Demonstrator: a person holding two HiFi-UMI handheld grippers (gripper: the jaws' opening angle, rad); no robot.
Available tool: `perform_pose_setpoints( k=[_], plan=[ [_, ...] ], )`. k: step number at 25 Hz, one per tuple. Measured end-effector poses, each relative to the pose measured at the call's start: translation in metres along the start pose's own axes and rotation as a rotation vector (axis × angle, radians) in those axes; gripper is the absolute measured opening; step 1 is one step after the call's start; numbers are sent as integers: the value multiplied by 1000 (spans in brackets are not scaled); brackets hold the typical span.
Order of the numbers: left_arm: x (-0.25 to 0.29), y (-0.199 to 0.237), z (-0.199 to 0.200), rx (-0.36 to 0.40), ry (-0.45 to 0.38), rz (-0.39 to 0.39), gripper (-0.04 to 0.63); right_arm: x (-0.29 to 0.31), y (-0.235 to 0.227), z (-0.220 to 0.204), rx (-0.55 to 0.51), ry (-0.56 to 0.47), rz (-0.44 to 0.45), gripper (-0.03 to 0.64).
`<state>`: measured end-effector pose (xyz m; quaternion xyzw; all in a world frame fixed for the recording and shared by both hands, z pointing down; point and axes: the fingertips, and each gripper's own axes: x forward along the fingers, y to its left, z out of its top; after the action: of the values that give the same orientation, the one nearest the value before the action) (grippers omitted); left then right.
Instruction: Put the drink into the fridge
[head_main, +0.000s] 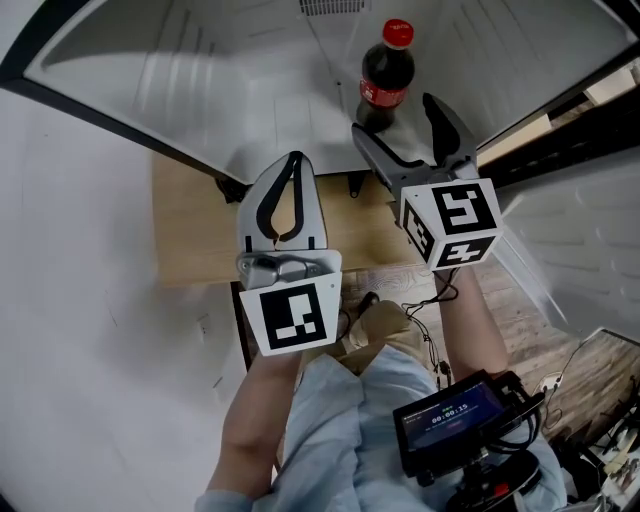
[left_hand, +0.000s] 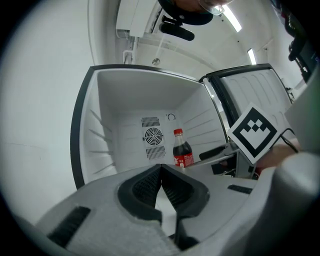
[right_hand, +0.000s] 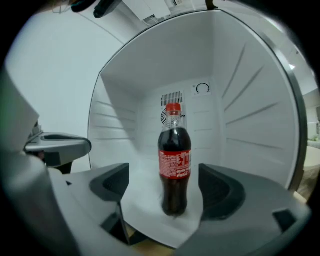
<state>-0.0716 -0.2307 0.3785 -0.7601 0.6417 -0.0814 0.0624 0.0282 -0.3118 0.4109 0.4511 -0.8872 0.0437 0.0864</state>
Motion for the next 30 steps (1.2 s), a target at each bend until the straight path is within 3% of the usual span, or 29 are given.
perform_pose_setpoints(
  k=[3,6,17,23,30],
  plan=[
    [-4,3,-1,1,5,6,8,-8,14,-5,21,4,17,412],
    [-24,-1,21,-7,10,20,9,-41,33,16,29,-18,37,362],
    [-87,-10,93,-16,-27,59,9,-143,95,87,-9,-142,101,16],
    [-110,-16,133,3,-69,65,9,-174,102,122,-34,-195,100,5],
    [-126,-21,152,-13,-92,78,8,-195,105,144,-81,-242,100,5]
  ],
)
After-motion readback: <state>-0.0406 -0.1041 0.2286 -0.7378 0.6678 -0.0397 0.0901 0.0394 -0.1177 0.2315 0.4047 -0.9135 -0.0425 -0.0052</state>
